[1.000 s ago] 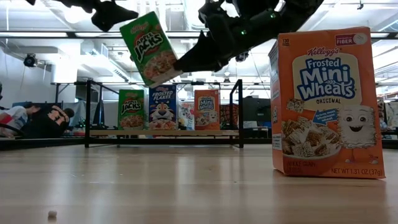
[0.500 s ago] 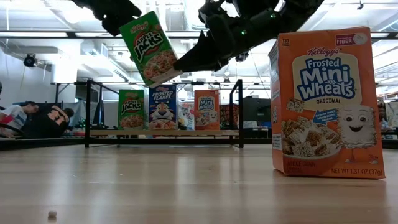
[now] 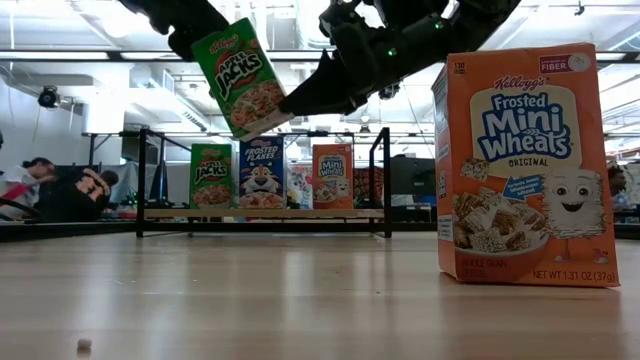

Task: Stack cereal on shelf
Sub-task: Put the green cereal box on the shelf aligned with the other green cereal box

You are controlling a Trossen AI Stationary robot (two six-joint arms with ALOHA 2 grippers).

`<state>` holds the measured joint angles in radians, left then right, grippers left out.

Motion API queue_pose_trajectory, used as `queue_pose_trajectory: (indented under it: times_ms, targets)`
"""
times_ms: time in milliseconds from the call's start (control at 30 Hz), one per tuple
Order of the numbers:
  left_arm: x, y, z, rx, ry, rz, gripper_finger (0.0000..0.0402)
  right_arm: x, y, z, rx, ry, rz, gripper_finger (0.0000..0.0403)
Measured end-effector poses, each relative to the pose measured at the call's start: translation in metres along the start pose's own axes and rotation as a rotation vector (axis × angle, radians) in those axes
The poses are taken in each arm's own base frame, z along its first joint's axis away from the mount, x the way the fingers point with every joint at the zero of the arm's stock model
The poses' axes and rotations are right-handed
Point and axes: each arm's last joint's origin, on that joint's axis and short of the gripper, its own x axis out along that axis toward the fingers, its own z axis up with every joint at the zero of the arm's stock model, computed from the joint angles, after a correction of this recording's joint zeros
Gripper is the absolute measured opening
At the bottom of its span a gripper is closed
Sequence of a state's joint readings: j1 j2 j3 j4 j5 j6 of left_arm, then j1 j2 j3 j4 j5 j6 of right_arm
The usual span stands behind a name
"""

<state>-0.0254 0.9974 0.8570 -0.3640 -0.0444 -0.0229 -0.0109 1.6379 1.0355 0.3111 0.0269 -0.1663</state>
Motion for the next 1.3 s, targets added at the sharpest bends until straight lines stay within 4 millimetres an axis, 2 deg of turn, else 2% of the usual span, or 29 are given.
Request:
queue_pose_trajectory:
  times_ms: [367,700,867,1000,1300]
  targets:
    - [-0.003,0.002,-0.004,-0.055,0.036,0.057,0.0244,0.0,0.0,0.0,0.002,-0.001,0.0,0.0178]
    - [0.001,0.001,-0.006,-0.048,0.066,0.068,0.0236,0.0,0.0,0.0,0.012,-0.001,-0.001,0.0178]
    - [-0.008,0.0,0.009,-0.049,0.081,0.071,0.0235,0.0,0.0,0.0,0.011,0.0,-0.001,0.0178]
    - [-0.008,0.0,0.016,-0.031,0.114,0.076,0.0235,0.0,0.0,-0.001,0.011,0.005,0.0,0.0178]
    - [0.002,-0.001,0.016,-0.022,0.161,0.076,0.0235,0.0,0.0,-0.001,0.009,0.007,0.0,0.0178]
